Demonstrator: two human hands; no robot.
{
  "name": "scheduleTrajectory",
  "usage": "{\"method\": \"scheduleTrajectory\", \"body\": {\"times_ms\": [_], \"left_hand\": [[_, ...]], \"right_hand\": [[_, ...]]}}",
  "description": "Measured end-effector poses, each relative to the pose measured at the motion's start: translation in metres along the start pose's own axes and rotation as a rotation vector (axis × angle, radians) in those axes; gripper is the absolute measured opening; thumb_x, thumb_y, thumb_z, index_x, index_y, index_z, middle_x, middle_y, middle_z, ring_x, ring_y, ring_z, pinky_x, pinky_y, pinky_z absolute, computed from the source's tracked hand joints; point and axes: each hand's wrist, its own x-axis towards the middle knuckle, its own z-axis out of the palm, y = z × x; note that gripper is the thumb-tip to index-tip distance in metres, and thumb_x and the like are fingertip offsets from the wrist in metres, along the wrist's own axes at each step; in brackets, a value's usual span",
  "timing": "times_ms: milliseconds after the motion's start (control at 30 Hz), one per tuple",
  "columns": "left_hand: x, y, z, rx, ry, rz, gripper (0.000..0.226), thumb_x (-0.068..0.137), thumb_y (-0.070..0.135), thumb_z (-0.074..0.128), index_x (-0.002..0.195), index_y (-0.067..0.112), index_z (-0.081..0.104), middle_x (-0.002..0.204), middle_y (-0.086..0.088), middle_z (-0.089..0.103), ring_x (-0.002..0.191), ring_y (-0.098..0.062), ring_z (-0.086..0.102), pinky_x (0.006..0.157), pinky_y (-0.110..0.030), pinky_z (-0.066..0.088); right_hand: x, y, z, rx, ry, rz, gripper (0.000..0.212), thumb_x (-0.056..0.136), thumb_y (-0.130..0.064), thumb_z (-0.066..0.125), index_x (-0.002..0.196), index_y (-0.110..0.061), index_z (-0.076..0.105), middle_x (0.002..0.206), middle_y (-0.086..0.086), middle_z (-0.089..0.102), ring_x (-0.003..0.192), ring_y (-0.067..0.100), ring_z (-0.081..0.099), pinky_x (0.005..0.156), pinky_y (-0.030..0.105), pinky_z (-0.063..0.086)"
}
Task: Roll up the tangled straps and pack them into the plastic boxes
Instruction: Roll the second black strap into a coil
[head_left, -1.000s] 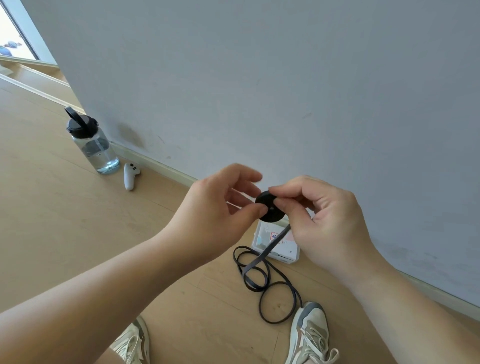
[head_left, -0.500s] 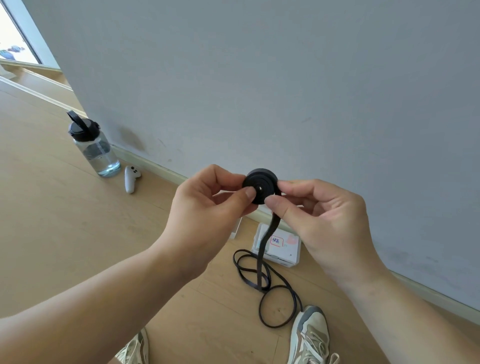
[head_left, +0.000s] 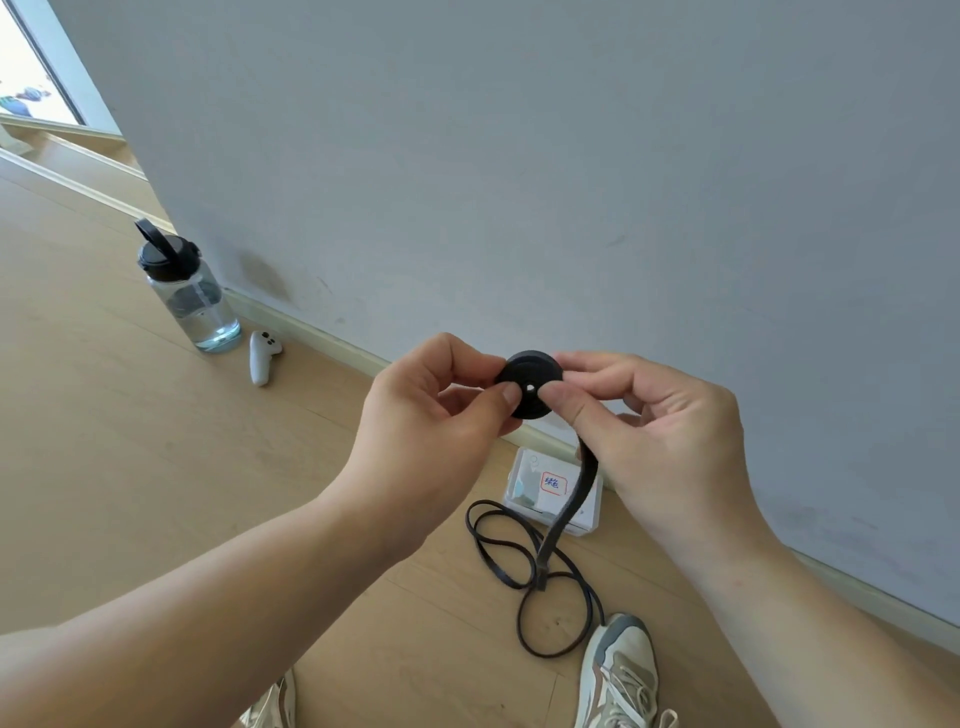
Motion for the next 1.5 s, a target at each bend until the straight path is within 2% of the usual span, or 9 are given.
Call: {"method": "scheduleTrajectory", "body": {"times_ms": [333,567,733,900,1033,1167,1233,1367,1500], "left_hand": [[-0.004,0.004,0.001,-0.162,-0.052,-0.037,0.011,0.092,-0.002,0.072,0.089,0.006,0.065,0.096,-0.012,0.079,0.090,-0.026,0.079,0.088,-0.039,0.063],[0.005,0.003,-0.015,0.566,-0.212,0.377,0.022,0.085,0.012,0.082,0.102,0.019,0.071,0.102,0.016,0.072,0.092,0.000,0.071,0.081,-0.019,0.058],[0.004,0.003,-0.016,0.474,-0.216,0.285,0.029,0.086,0.002,0.079,0.103,0.025,0.072,0.089,0.018,0.076,0.083,0.002,0.073,0.076,-0.013,0.055],[0.006,0.005,-0.015,0.088,-0.090,0.098,0.023,0.084,0.001,0.082,0.093,0.020,0.075,0.088,-0.002,0.079,0.088,-0.025,0.078,0.091,-0.049,0.062],[0.006,0.009,-0.013,-0.059,-0.131,0.002,0.020,0.085,-0.003,0.078,0.096,0.011,0.070,0.089,-0.008,0.075,0.091,-0.031,0.078,0.090,-0.048,0.063],[0.008,0.007,-0.019,0.543,-0.163,0.218,0.019,0.085,0.016,0.083,0.084,0.024,0.066,0.099,0.012,0.076,0.082,-0.004,0.075,0.080,-0.029,0.061],[0.008,0.006,-0.019,0.629,-0.212,0.298,0.026,0.083,0.015,0.083,0.075,0.023,0.060,0.097,0.014,0.075,0.081,-0.006,0.074,0.077,-0.034,0.060],[0.009,0.009,-0.020,0.449,-0.195,0.192,0.027,0.082,0.009,0.084,0.091,0.025,0.065,0.087,0.007,0.076,0.078,-0.013,0.074,0.078,-0.040,0.062],[0.010,0.009,-0.019,0.086,-0.131,0.065,0.021,0.084,-0.001,0.081,0.092,0.016,0.071,0.086,-0.009,0.074,0.086,-0.032,0.076,0.087,-0.059,0.061]], "right_hand": [[-0.004,-0.004,0.004,0.132,0.003,-0.030,0.027,0.080,-0.005,0.084,0.098,-0.025,0.080,0.089,-0.012,0.081,0.082,0.009,0.078,0.078,0.019,0.060],[0.001,-0.001,-0.004,-0.112,-0.220,-0.100,0.029,0.088,0.006,0.074,0.093,-0.021,0.083,0.087,-0.009,0.079,0.086,0.006,0.074,0.076,0.012,0.053],[-0.001,-0.001,0.000,-0.046,-0.138,-0.047,0.023,0.083,-0.003,0.082,0.087,-0.026,0.081,0.082,-0.012,0.079,0.079,0.004,0.076,0.075,0.016,0.058],[0.003,-0.003,0.002,0.141,-0.054,0.044,0.018,0.080,-0.005,0.084,0.089,-0.019,0.081,0.086,-0.002,0.081,0.082,0.016,0.079,0.079,0.031,0.063],[0.002,-0.004,0.003,0.196,-0.037,0.068,0.024,0.081,0.003,0.082,0.092,-0.018,0.080,0.087,-0.003,0.081,0.082,0.014,0.079,0.076,0.021,0.060],[0.002,0.000,0.001,-0.041,-0.084,0.063,0.021,0.080,-0.002,0.085,0.077,-0.021,0.079,0.073,0.000,0.078,0.068,0.022,0.075,0.066,0.040,0.063],[0.000,0.000,0.000,-0.125,-0.161,0.021,0.025,0.084,-0.002,0.081,0.078,-0.026,0.079,0.073,-0.004,0.077,0.065,0.019,0.072,0.062,0.041,0.061],[-0.001,-0.001,-0.001,-0.009,-0.124,0.020,0.021,0.083,-0.002,0.082,0.086,-0.024,0.080,0.080,-0.007,0.080,0.075,0.013,0.077,0.073,0.029,0.064],[0.002,0.001,0.003,0.209,-0.062,0.113,0.020,0.081,0.001,0.082,0.092,-0.015,0.080,0.086,0.004,0.081,0.079,0.025,0.079,0.078,0.035,0.065]]}}
